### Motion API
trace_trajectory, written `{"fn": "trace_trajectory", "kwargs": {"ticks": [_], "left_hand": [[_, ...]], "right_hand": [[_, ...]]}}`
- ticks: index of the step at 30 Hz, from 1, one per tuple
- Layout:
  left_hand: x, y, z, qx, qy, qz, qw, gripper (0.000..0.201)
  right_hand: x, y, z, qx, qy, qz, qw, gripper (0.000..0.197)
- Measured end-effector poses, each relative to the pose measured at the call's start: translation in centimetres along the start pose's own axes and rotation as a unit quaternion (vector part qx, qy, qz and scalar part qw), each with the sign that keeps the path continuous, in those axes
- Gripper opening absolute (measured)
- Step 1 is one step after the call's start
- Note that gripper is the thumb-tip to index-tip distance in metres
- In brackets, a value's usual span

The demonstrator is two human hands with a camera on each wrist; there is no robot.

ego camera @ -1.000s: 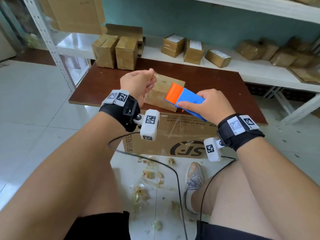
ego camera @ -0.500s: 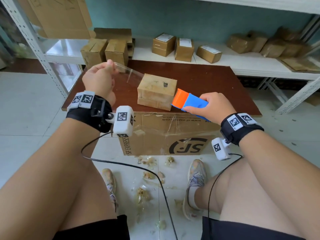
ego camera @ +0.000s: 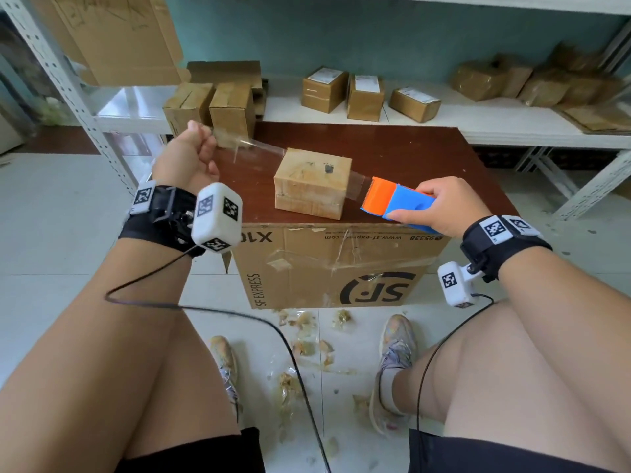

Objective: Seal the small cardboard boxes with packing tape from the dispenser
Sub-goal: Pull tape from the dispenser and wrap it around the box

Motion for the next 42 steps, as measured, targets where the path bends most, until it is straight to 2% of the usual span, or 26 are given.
{"fn": "trace_trajectory", "kwargs": {"ticks": [4,7,9,12,15,18,22,25,34,42], "left_hand": [[0.2,0.1,0.7,-0.026,-0.002,0.011,1.0,0.02],[-0.8,0.8,1.6,-0.048,0.042,0.045,0.997,0.014],[-2.3,2.0,2.1,-0.041,0.074,0.108,0.99,0.011],[-5.1,3.6,2.7,-0.01,0.111,0.211,0.971,0.017],[-7.3,4.6,3.2,0.017,0.156,0.257,0.954,0.019],[-8.7,5.3,3.7,0.078,0.218,0.29,0.929,0.012],[-9.3,5.4,4.7,0.125,0.276,0.291,0.907,0.007],[-9.7,5.5,5.3,0.151,0.294,0.282,0.901,0.006],[-9.2,5.7,6.9,0.165,0.288,0.229,0.915,0.009],[-9.6,6.3,7.8,0.185,0.281,0.235,0.912,0.013]], "right_hand": [[0.2,0.5,-0.4,-0.001,0.022,0.018,1.0,0.088],[0.6,1.1,-0.6,-0.017,0.057,0.012,0.998,0.087],[1.0,1.3,-0.5,-0.04,0.085,-0.002,0.996,0.082],[1.7,1.5,0.0,-0.068,0.121,-0.036,0.99,0.084],[2.5,1.5,0.3,-0.08,0.156,-0.077,0.982,0.083],[3.4,1.7,0.6,-0.073,0.184,-0.109,0.974,0.08],[4.6,1.8,0.5,-0.06,0.209,-0.124,0.968,0.083],[5.4,2.0,1.0,-0.072,0.23,-0.12,0.963,0.084],[7.3,3.6,2.0,-0.08,0.236,-0.091,0.964,0.077],[7.6,4.4,2.8,-0.056,0.24,-0.089,0.965,0.073]]}}
Point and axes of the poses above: each hand's wrist, its own x-axis towards the middle knuckle, its own y-axis out of the palm, z = x × y, the point moved 2 cm from there along x, towards the middle knuckle, and after that the axes turned 8 degrees about -y, right-handed, at the moved point
